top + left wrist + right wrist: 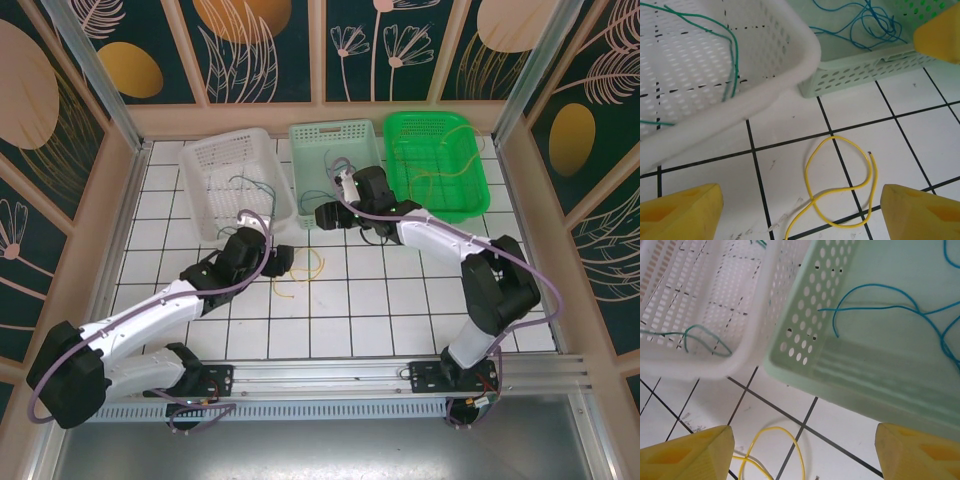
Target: Untangle the cables
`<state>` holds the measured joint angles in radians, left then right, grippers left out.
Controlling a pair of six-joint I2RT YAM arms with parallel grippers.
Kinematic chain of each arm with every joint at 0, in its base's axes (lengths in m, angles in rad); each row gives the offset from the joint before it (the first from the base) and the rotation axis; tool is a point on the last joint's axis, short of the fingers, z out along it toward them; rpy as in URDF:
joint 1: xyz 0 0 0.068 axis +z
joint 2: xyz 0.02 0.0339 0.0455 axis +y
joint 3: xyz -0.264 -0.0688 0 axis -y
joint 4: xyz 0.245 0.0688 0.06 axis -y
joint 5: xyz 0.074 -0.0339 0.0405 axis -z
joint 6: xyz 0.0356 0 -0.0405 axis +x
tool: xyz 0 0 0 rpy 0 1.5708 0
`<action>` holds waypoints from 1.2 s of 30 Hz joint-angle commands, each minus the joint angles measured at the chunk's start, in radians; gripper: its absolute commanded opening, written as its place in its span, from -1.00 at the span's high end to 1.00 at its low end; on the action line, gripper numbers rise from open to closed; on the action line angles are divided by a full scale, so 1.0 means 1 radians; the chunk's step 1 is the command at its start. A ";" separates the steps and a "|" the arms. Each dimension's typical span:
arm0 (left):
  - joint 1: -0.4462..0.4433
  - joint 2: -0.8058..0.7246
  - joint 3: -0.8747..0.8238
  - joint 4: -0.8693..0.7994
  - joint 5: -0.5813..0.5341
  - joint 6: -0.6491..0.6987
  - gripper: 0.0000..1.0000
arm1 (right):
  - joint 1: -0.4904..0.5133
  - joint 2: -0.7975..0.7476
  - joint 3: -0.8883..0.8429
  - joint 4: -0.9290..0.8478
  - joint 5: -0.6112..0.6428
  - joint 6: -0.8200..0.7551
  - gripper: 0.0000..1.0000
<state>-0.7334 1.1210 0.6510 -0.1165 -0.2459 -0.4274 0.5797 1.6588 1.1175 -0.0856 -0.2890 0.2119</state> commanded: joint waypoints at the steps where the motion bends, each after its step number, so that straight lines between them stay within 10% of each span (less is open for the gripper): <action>1: 0.000 -0.030 -0.008 -0.049 -0.036 -0.005 -0.65 | 0.001 0.012 0.009 0.027 -0.041 -0.011 -0.49; 21: 0.000 0.339 -0.052 0.031 0.147 -0.002 -0.40 | -0.062 -0.006 -0.069 0.047 -0.078 0.024 -0.47; 36: 0.000 0.431 0.000 0.038 0.204 0.024 1.00 | -0.113 -0.066 -0.136 0.027 -0.059 0.008 -0.48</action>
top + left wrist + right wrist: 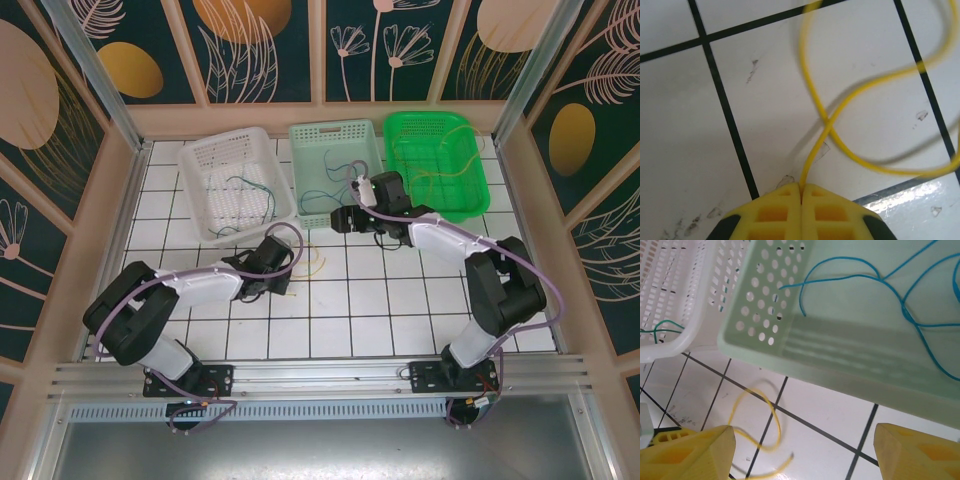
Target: Untangle the cables
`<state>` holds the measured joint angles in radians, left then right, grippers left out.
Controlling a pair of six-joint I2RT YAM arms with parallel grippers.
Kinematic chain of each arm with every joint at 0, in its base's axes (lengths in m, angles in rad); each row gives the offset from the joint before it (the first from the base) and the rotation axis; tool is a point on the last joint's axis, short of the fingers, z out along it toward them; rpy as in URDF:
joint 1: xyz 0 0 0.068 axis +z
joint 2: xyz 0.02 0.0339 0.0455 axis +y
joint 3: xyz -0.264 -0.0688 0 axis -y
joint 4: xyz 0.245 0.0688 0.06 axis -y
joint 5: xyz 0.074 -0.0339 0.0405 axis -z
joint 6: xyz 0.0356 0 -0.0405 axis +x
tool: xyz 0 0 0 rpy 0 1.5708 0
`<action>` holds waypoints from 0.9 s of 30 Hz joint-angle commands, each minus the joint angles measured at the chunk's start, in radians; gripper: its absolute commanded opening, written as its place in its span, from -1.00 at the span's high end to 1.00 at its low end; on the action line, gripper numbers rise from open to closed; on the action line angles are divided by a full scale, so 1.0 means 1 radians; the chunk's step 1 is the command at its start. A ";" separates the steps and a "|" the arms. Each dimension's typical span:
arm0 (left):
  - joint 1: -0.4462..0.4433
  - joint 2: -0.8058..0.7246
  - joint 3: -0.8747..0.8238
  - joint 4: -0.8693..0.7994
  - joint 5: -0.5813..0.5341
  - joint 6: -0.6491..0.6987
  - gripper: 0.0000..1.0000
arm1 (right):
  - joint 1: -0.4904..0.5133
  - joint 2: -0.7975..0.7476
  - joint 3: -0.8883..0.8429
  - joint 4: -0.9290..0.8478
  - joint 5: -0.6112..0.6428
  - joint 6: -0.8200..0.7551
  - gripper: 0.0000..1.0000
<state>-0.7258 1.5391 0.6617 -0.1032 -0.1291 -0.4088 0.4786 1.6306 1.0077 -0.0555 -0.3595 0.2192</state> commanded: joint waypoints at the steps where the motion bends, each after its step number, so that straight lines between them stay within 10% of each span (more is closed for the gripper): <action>1: -0.008 -0.012 -0.015 0.032 0.093 0.006 1.00 | -0.016 -0.046 -0.035 -0.002 0.014 0.000 -0.47; 13: -0.007 -0.354 0.014 0.128 0.176 -0.026 1.00 | -0.043 -0.258 -0.225 0.048 -0.011 0.089 -0.48; 27: -0.008 -0.407 0.131 0.344 0.324 -0.093 1.00 | 0.006 -0.443 -0.393 0.182 -0.031 0.026 -0.59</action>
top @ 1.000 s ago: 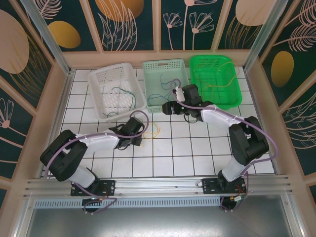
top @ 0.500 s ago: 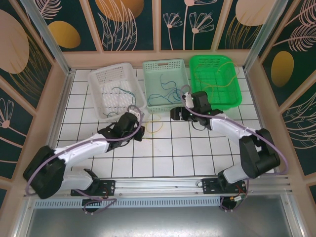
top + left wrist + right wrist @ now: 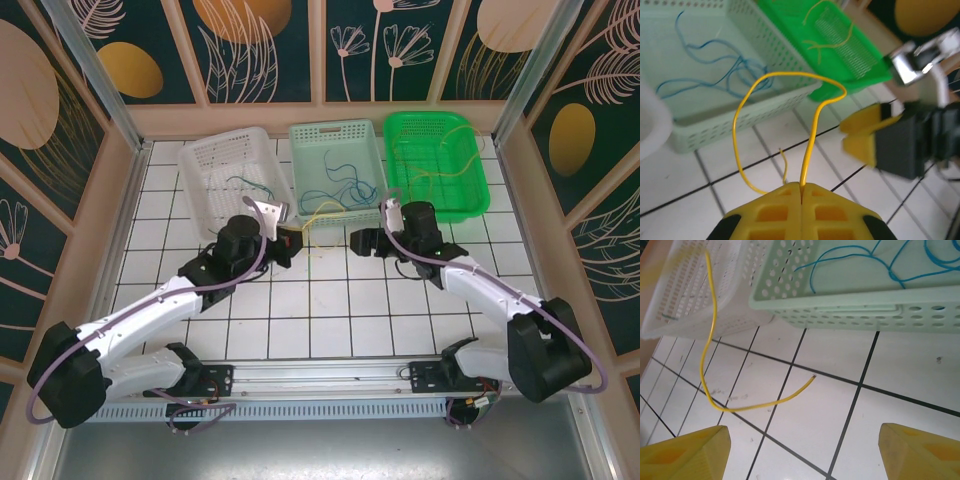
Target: Untangle the cables
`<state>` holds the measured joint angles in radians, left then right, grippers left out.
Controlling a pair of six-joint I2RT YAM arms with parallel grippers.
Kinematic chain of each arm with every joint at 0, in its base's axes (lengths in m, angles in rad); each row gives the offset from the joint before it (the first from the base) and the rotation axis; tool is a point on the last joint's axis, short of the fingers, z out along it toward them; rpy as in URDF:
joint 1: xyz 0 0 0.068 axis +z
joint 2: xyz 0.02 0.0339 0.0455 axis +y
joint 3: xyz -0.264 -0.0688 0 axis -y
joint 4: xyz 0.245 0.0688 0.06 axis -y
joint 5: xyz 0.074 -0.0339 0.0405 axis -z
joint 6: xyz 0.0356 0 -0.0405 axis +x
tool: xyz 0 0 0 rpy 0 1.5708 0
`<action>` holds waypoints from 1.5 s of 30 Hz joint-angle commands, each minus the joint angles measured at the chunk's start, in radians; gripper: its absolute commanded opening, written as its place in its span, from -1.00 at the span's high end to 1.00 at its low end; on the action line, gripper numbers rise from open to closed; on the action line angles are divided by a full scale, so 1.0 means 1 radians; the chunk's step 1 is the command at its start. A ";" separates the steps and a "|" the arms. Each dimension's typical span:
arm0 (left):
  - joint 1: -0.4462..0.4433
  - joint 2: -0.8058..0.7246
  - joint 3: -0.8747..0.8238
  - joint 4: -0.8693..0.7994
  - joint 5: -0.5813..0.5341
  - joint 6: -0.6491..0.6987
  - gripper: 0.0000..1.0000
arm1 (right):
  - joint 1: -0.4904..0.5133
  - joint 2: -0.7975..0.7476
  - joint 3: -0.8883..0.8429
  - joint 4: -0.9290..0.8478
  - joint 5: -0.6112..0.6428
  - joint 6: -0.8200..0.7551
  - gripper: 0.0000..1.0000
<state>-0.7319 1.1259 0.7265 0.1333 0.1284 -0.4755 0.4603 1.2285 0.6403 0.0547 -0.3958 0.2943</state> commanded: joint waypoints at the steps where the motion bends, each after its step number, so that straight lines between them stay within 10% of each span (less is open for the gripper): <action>1: -0.002 0.021 0.088 0.119 0.082 -0.028 1.00 | 0.035 -0.055 -0.028 0.078 0.021 -0.060 -0.60; 9: -0.002 0.186 0.272 0.213 0.239 -0.060 1.00 | 0.044 -0.174 -0.034 0.144 0.233 -0.173 -0.82; 20: -0.001 0.232 0.297 0.258 0.223 -0.053 1.00 | -0.011 -0.241 0.041 -0.007 0.209 -0.100 -0.84; 33: -0.003 0.343 0.361 0.356 0.154 0.030 1.00 | -0.362 -0.221 -0.028 0.135 -0.337 0.537 -0.70; 45: -0.038 0.442 0.388 0.491 0.155 0.092 1.00 | -0.336 -0.155 -0.165 0.570 -0.382 1.035 -0.71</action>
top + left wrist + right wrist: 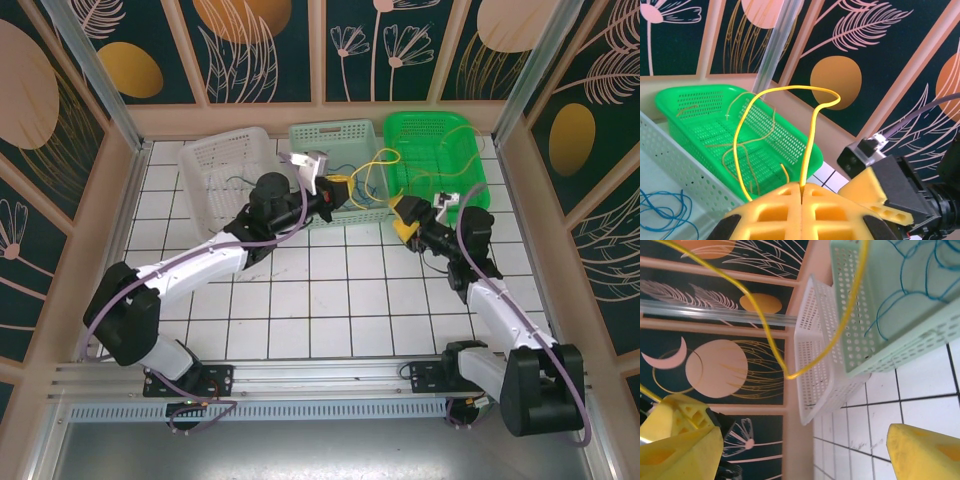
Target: Untangle the cables
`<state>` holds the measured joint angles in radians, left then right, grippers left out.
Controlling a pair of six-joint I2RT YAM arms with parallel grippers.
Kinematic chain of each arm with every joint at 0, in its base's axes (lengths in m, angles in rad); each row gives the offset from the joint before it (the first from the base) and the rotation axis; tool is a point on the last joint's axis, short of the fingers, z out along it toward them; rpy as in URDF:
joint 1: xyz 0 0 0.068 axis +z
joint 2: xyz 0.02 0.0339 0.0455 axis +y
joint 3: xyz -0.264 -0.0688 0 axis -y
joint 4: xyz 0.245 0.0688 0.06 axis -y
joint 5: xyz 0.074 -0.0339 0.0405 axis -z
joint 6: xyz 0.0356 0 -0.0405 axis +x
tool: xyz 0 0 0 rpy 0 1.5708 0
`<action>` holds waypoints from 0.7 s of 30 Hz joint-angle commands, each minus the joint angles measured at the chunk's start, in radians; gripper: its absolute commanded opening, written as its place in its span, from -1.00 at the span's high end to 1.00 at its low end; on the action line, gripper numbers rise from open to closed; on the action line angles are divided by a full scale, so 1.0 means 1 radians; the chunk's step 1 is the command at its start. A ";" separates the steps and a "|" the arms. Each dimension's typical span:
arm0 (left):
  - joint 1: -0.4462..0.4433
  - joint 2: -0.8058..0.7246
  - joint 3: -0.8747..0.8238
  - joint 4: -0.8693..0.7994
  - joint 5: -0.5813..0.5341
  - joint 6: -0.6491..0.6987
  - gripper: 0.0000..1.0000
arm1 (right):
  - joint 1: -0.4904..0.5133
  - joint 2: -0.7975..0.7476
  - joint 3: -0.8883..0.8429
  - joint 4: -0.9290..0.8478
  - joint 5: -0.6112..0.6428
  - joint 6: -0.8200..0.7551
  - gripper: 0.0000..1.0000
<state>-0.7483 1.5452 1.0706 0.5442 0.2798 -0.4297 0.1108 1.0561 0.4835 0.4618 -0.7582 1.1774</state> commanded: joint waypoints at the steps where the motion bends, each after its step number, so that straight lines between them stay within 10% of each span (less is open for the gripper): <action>1: -0.027 0.029 0.048 0.084 0.005 0.052 1.00 | 0.016 0.026 -0.001 0.163 -0.011 0.156 -0.71; 12: -0.070 0.029 -0.016 0.208 0.087 0.019 1.00 | 0.013 0.239 0.111 0.238 0.063 0.147 -0.58; 18: -0.070 0.012 -0.012 0.176 0.085 0.033 1.00 | -0.025 0.295 0.215 0.092 0.107 0.002 0.84; 21: -0.069 -0.010 -0.002 0.107 0.035 0.084 1.00 | -0.101 0.282 0.330 -0.180 0.175 -0.224 1.00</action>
<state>-0.8158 1.5791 1.0634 0.6773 0.3470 -0.3946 0.0666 1.3609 0.7132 0.4614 -0.6556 1.1610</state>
